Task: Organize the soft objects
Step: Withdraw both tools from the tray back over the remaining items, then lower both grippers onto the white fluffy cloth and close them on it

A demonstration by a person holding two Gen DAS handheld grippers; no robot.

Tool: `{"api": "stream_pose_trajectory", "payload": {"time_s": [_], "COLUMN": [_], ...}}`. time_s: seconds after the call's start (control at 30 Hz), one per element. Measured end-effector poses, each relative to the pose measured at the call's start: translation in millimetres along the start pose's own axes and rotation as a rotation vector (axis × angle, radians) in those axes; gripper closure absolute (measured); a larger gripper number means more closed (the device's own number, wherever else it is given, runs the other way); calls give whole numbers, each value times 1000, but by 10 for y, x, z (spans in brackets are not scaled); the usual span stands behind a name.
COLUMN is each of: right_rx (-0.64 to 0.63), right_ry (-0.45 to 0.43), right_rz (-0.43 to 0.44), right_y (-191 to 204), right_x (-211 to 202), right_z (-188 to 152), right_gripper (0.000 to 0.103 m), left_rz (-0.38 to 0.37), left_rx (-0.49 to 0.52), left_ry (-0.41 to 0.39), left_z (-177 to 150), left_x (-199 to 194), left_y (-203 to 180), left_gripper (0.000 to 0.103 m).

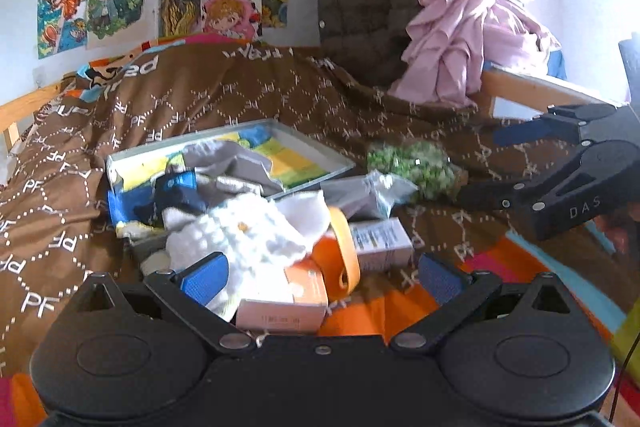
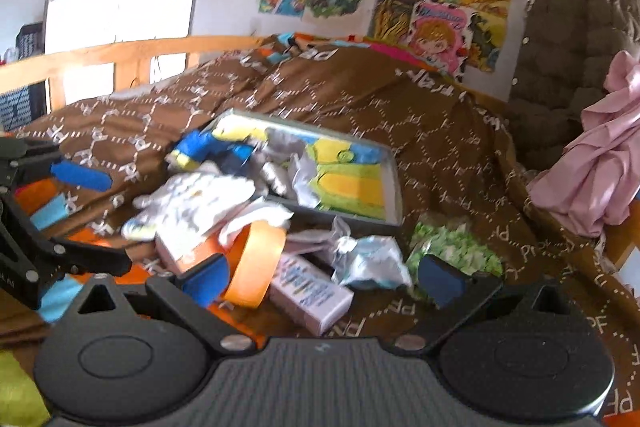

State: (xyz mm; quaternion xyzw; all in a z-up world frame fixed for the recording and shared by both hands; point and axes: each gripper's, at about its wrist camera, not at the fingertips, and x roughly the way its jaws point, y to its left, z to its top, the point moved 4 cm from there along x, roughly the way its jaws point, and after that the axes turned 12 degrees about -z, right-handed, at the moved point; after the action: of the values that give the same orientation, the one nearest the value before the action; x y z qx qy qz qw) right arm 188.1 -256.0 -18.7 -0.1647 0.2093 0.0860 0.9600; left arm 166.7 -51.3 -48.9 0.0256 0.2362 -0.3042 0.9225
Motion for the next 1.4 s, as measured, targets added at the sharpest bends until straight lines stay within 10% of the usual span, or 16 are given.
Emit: {"api": "stream_pose_trajectory", "payload": {"time_s": [1.4], "right_rx": [-19], "right_ry": [156], "right_rz": [187], "right_y": [817], "right_x": [279], "right_z": [71], "right_gripper": [0], "left_rz": [137], "left_rx": [-160], "left_ry": [94], "left_z": [-387], "left_x": [-324], "left_y": [564], "left_gripper": [2]}}
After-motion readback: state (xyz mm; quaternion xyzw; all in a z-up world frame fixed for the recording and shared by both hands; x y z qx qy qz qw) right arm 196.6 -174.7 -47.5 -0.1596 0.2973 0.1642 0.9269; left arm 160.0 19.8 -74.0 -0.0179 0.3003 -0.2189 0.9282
